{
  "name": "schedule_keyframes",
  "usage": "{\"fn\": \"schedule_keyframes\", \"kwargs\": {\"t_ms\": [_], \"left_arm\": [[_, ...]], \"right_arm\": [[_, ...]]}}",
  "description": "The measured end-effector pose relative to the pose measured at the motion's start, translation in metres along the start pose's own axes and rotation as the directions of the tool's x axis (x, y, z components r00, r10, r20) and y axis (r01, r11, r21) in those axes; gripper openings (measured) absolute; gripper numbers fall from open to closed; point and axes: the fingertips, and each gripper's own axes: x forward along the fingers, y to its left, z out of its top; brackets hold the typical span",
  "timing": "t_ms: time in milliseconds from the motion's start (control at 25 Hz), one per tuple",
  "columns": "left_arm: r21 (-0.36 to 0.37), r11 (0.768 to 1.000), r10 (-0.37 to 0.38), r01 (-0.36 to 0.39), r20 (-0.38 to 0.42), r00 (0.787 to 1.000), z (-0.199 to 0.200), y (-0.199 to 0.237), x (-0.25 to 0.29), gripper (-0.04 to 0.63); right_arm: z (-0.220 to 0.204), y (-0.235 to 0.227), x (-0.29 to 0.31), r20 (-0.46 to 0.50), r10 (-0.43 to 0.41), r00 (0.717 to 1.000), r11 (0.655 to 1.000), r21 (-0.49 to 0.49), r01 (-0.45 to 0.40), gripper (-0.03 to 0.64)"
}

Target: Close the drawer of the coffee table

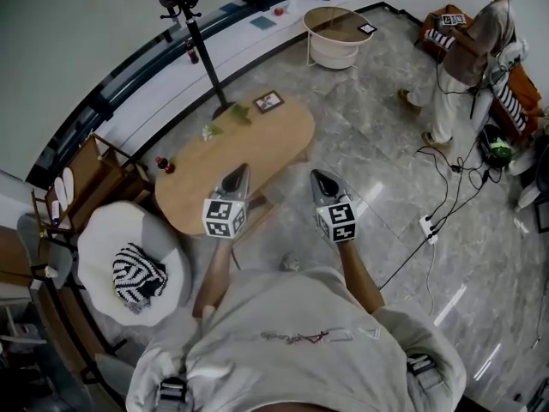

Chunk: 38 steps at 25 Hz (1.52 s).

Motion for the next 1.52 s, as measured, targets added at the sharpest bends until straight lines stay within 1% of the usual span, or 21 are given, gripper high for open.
{"fn": "schedule_keyframes", "kwargs": {"t_ms": [360,720,920,1120,1360,1520], "left_arm": [[-0.012,1.000,0.014,-0.014,-0.015,1.000,-0.009,0.003,0.005,-0.002],[-0.030,1.000,0.005,-0.006,-0.040,0.999,-0.015,0.018,0.014,-0.002],[-0.050,0.999,-0.002,0.000,-0.046,0.999,-0.023,0.039,0.023,-0.002],[-0.064,0.998,-0.018,0.015,-0.039,0.999,-0.024,0.069,0.045,-0.002],[-0.071,0.997,-0.024,0.023,-0.021,0.999,-0.016,0.112,0.070,-0.002],[-0.078,0.997,-0.010,0.010,-0.004,1.000,-0.009,0.141,0.079,-0.002]], "right_arm": [[-0.004,-0.003,0.011,-0.009,0.025,1.000,1.000,-0.001,-0.025,0.005],[-0.009,-0.001,0.027,-0.042,0.025,0.999,1.000,0.016,-0.025,0.005],[-0.010,0.003,0.049,-0.066,0.021,0.998,1.000,0.013,-0.020,0.005],[-0.007,-0.001,0.083,-0.076,0.006,0.997,1.000,0.001,-0.005,0.005],[0.012,0.000,0.133,-0.070,0.000,0.998,1.000,-0.024,-0.002,0.005],[0.023,0.004,0.162,-0.079,0.007,0.997,0.999,-0.041,-0.010,0.005]]}}
